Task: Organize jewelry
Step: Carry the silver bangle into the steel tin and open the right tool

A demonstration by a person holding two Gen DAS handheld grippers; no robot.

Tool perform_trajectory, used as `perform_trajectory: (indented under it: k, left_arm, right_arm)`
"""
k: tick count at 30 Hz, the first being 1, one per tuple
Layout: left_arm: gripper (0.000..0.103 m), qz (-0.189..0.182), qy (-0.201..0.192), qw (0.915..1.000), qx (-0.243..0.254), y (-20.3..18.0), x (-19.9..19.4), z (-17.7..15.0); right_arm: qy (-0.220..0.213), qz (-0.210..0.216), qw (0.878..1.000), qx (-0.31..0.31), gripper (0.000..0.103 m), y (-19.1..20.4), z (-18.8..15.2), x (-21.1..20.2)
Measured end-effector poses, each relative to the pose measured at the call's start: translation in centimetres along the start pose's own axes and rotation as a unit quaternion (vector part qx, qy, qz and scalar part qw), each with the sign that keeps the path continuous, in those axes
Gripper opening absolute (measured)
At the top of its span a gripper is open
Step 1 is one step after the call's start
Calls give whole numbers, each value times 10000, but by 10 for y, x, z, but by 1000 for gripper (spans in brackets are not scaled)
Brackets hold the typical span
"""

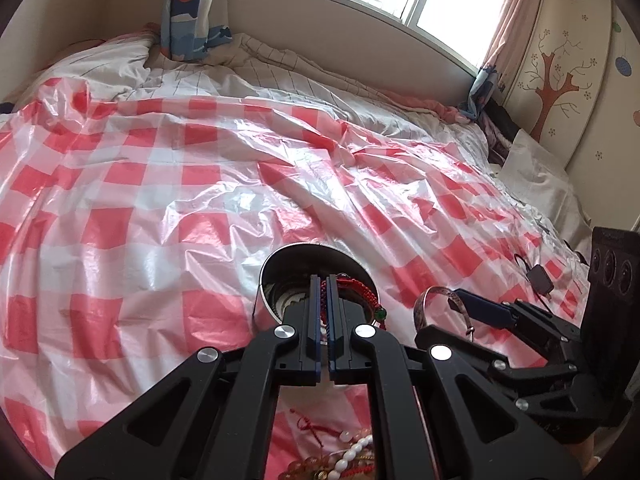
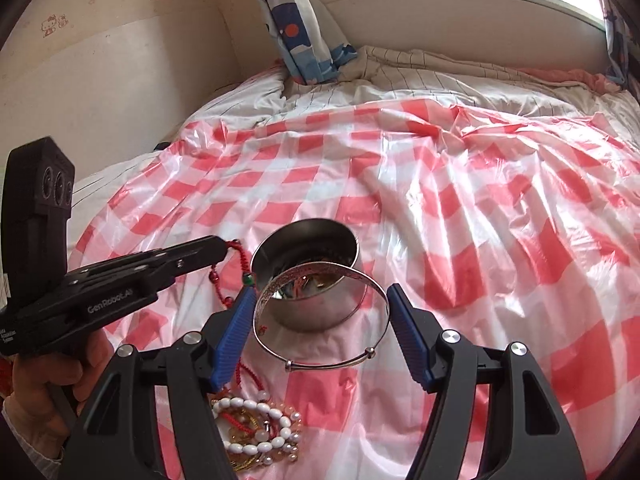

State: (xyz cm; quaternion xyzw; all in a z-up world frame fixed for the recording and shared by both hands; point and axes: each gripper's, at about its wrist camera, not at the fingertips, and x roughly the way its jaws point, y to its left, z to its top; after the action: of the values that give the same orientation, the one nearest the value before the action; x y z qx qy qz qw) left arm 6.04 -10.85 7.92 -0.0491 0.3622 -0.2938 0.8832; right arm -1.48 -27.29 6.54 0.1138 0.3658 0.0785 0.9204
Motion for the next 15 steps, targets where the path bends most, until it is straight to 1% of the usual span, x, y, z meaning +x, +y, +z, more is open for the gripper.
perform_trajectory:
  k: [2, 3, 4, 5, 6, 7, 9, 10, 11, 13, 15]
  left_arm:
    - [2, -21, -50, 10000, -22, 0, 11, 7]
    - [3, -22, 2, 10000, -39, 1, 20, 10]
    - [3, -27, 155, 9998, -81, 5, 31, 13]
    - [5, -35, 341, 9993, -122, 8, 41, 15]
    - [11, -57, 529, 9985, -156, 11, 49, 16]
    - [16, -23, 608, 9980, -175, 14, 51, 17]
    - [29, 144, 503, 9984, -207, 23, 42, 17]
    - [34, 192, 441, 9985, -268, 29, 34, 17]
    - [42, 272, 386, 9983, -353, 35, 27, 16]
    - [44, 481, 251, 9971, -541, 49, 11, 13]
    - [46, 603, 189, 9957, -671, 59, 0, 9]
  right_arm:
    - [-4, -40, 10000, -67, 65, -1, 4, 3]
    - [-12, -56, 9999, -98, 65, 0, 7, 5]
    - [-26, -68, 9999, -123, 65, 0, 11, 9]
    - [-35, -75, 9999, -148, 65, 1, 14, 12]
    - [-38, -83, 9998, -193, 65, 2, 19, 16]
    - [-24, -86, 9996, -252, 65, 4, 22, 21]
    - [22, -76, 9994, -349, 65, 8, 27, 31]
    - [44, -74, 9992, -398, 65, 10, 28, 37]
    - [82, -58, 9989, -458, 65, 13, 30, 44]
    - [129, -28, 9984, -559, 65, 20, 34, 56]
    - [156, -10, 9977, -653, 65, 27, 36, 64]
